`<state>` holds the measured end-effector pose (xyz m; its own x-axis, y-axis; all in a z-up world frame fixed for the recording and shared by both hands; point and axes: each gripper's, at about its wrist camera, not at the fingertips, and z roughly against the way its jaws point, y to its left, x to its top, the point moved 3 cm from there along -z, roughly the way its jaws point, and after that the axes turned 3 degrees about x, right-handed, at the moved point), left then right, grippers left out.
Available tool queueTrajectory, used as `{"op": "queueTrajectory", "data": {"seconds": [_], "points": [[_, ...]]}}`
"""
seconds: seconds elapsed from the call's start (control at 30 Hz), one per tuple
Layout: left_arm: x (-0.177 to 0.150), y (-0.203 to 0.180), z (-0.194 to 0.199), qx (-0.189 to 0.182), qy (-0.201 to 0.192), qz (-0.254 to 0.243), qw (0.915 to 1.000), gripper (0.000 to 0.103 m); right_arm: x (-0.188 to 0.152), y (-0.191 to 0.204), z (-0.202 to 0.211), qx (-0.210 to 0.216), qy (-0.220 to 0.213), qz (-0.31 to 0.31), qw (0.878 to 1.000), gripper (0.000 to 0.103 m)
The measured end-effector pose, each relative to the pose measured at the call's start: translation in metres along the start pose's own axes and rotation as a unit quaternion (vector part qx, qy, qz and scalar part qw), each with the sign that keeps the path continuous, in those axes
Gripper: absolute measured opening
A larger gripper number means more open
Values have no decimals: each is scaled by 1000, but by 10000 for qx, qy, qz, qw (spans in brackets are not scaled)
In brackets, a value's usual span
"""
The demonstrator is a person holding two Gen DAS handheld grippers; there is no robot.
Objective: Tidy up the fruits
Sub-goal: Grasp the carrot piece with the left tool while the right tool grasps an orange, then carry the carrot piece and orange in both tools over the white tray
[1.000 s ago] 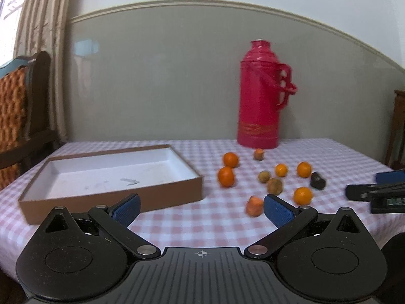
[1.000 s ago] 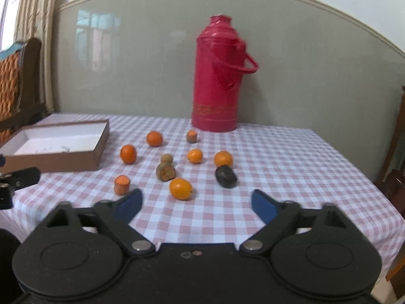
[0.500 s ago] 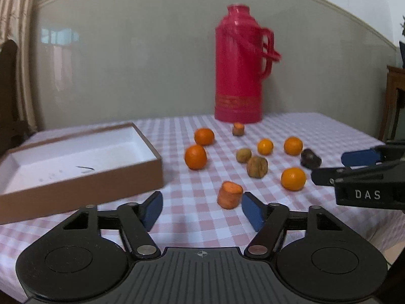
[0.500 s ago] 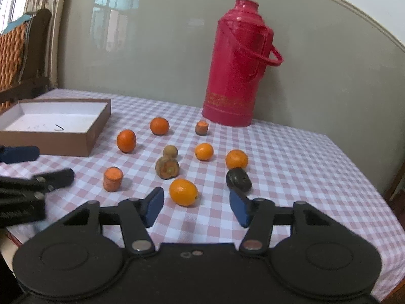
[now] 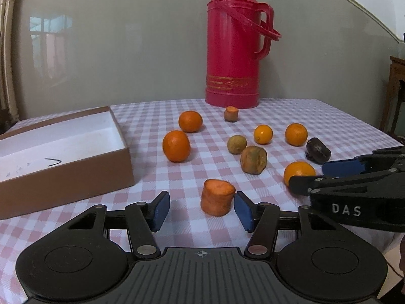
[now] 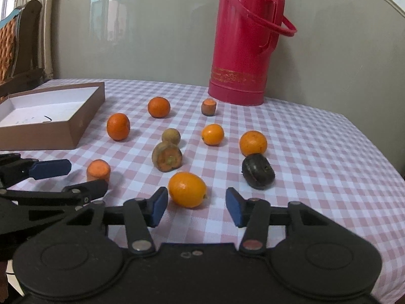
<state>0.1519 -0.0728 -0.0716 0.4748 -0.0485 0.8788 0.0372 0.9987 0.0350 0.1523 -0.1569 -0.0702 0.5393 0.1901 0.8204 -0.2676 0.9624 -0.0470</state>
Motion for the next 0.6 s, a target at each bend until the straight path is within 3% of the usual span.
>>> {"op": "queueTrajectory", "data": {"seconds": [0.2, 0.27, 0.6], "points": [[3, -5, -11, -49, 22, 47, 10000, 44, 1, 2, -11, 113, 96, -7, 9999, 29], [3, -6, -12, -56, 11, 43, 10000, 30, 3, 3, -13, 125, 102, -14, 9999, 25], [6, 4, -1, -18, -118, 153, 9998, 30, 4, -1, -7, 46, 20, -169, 9998, 24]]}}
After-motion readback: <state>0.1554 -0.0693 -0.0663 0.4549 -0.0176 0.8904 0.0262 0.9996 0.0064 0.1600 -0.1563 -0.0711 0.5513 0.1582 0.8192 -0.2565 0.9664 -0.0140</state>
